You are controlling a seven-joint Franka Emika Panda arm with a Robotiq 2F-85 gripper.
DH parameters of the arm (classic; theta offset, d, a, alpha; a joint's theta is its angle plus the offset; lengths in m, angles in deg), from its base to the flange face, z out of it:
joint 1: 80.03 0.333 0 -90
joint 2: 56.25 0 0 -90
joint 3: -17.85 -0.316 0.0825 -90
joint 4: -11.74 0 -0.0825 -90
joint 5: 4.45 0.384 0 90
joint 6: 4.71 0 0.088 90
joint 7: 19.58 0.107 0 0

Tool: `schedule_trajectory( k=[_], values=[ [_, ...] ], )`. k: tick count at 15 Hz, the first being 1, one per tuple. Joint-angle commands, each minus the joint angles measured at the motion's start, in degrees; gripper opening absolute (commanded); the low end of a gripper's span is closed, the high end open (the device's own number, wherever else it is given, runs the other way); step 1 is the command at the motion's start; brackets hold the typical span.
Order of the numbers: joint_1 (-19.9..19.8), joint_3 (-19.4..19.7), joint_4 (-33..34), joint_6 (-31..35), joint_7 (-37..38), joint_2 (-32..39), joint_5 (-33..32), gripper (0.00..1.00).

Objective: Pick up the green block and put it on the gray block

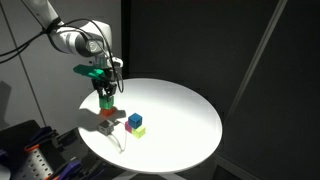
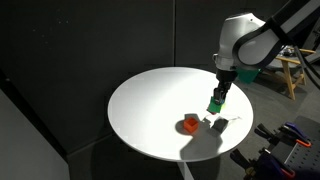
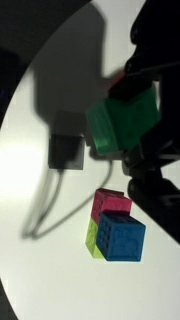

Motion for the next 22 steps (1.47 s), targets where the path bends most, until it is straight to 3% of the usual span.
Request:
schedule_trajectory(
  k=[1, 3, 4, 13, 14, 22],
  values=[
    [0.4, 0.4, -0.2, -0.3, 1.9, -0.7, 0.6, 0.29],
    [0.4, 0.4, 0.1, -0.5, 1.3, -0.4, 1.0, 0.29],
    [0.4, 0.4, 0.1, -0.1, 0.9, 0.0, 0.1, 0.54],
    [0.4, 0.4, 0.1, -0.1, 0.9, 0.0, 0.1, 0.54],
    [0.4, 0.4, 0.1, -0.1, 0.9, 0.0, 0.1, 0.29],
    [0.3, 0.6, -0.4, -0.9, 2.0, -2.8, -0.4, 0.29]
  ],
)
